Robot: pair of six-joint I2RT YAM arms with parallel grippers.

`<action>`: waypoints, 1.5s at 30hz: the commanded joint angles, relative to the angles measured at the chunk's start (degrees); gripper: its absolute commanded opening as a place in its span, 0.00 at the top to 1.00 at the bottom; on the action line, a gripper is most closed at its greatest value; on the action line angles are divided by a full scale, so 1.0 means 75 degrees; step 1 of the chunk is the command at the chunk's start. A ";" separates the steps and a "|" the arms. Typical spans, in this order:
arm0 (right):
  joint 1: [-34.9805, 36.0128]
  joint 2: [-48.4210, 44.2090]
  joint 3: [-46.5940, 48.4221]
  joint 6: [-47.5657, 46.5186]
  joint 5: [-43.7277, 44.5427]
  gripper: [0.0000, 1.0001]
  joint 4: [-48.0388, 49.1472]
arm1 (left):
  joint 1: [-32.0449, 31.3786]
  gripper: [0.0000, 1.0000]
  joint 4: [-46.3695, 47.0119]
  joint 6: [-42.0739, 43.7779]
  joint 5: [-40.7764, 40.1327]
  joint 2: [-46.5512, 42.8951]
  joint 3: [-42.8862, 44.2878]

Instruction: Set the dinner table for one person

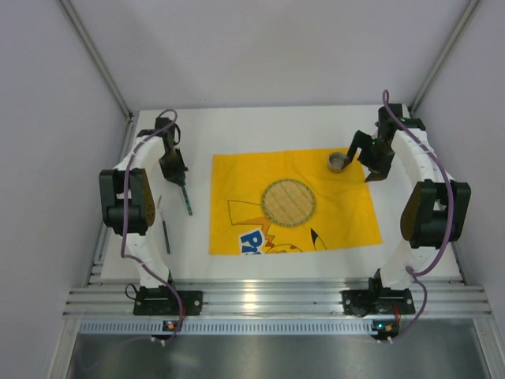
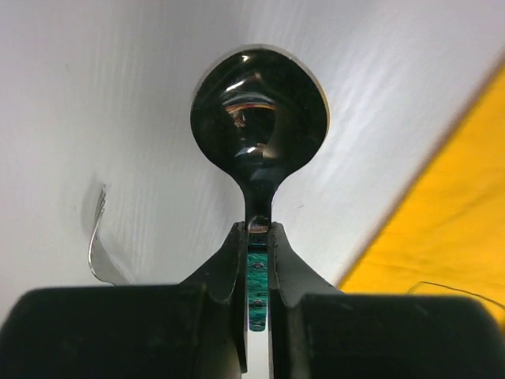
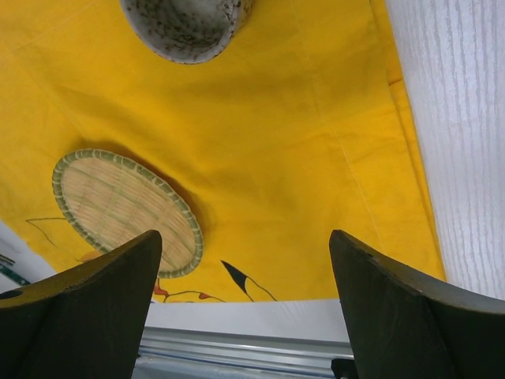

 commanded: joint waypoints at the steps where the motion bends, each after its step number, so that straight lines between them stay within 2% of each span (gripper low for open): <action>1: 0.0083 -0.0182 0.0230 0.0095 0.0090 0.12 -0.0110 | -0.0080 1.00 -0.0118 -0.0214 0.0518 -0.0181 0.1360; 8: 0.0094 -0.0896 0.0102 0.0352 0.0873 0.10 -0.0730 | -0.1308 1.00 -0.0084 -0.0869 0.1258 0.0147 0.2606; 12: 0.0094 -0.1843 -0.0214 0.0458 0.0981 0.00 -0.0813 | -0.1965 1.00 0.0850 -0.1327 0.1682 0.0276 0.2583; 14: 0.0094 -0.2312 -0.0448 0.0447 0.0993 0.00 -0.0930 | -0.2434 1.00 0.0971 -0.1642 0.1822 0.0532 0.2839; 20: 0.0094 -0.2971 -0.0906 0.0073 0.0431 0.00 -0.0754 | -0.4027 1.00 0.0573 -0.2310 0.1437 0.1447 0.4888; 25: 0.0106 -0.3743 -0.1455 -0.0105 0.0196 0.00 -0.0684 | -0.5222 1.00 0.0666 -0.3166 0.1541 0.2816 0.6367; 30: 0.0106 -0.4773 -0.2288 0.0586 -0.0308 0.00 -0.0520 | -0.5716 1.00 0.1696 -0.4093 0.1694 0.3323 0.6065; 35: 0.0106 -0.5466 -0.2746 0.0471 -0.0332 0.00 -0.0718 | -0.6126 1.00 0.3009 -0.4490 0.2104 0.3954 0.6052; 36: 0.0338 -0.5618 -0.2874 0.0447 -0.0308 0.00 -0.0777 | -0.6173 1.00 0.3172 -0.4585 0.2058 0.4038 0.6121; 45: 0.0867 -0.6194 -0.3238 0.0330 0.0043 0.00 -0.1129 | -0.6443 1.00 0.3314 -0.4785 0.1845 0.4601 0.6064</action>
